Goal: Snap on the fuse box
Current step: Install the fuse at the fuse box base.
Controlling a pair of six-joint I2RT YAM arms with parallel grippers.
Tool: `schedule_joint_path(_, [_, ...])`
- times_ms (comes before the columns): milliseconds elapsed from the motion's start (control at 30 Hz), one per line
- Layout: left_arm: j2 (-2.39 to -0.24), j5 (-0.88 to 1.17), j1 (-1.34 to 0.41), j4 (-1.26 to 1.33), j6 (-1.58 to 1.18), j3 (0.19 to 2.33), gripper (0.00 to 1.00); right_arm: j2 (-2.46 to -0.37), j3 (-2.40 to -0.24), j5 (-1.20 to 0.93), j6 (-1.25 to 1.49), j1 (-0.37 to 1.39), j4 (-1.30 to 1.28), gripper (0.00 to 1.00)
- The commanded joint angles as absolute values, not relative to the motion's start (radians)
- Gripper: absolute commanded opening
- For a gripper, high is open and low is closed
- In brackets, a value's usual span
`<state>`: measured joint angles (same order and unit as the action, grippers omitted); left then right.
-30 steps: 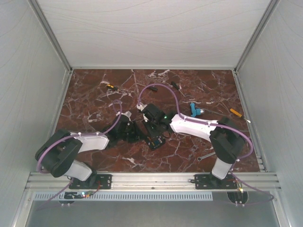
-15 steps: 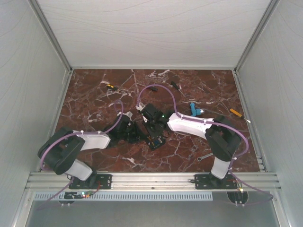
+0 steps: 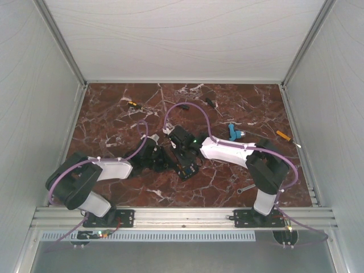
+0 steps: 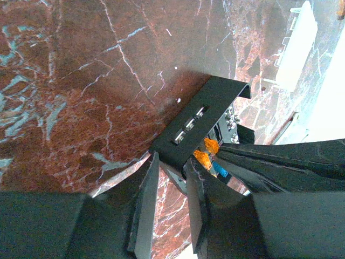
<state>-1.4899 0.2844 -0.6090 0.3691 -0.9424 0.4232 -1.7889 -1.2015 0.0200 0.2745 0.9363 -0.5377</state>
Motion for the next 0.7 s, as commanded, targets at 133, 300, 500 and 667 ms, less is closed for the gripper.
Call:
schedule_joint_path(133, [-1.498, 0.289, -0.610, 0.409, -0.956, 0.420, 0.25, -1.888, -1.068, 0.051, 0.278, 0.927, -0.652, 0.00])
schedule_joint_path(300, [-1.502, 0.293, -0.611, 0.410, -0.954, 0.422, 0.24, -1.885, -1.074, 0.062, 0.268, 0.914, -0.655, 0.00])
schedule_joint_path(500, [-1.514, 0.300, -0.611, 0.418, -0.952, 0.426, 0.24, -1.906, -1.111, 0.043, 0.255, 0.935, -0.641, 0.00])
schedule_joint_path(667, [-1.518, 0.308, -0.611, 0.423, -0.953, 0.425, 0.24, -1.992, -1.157, 0.045, 0.260, 0.927, -0.634, 0.00])
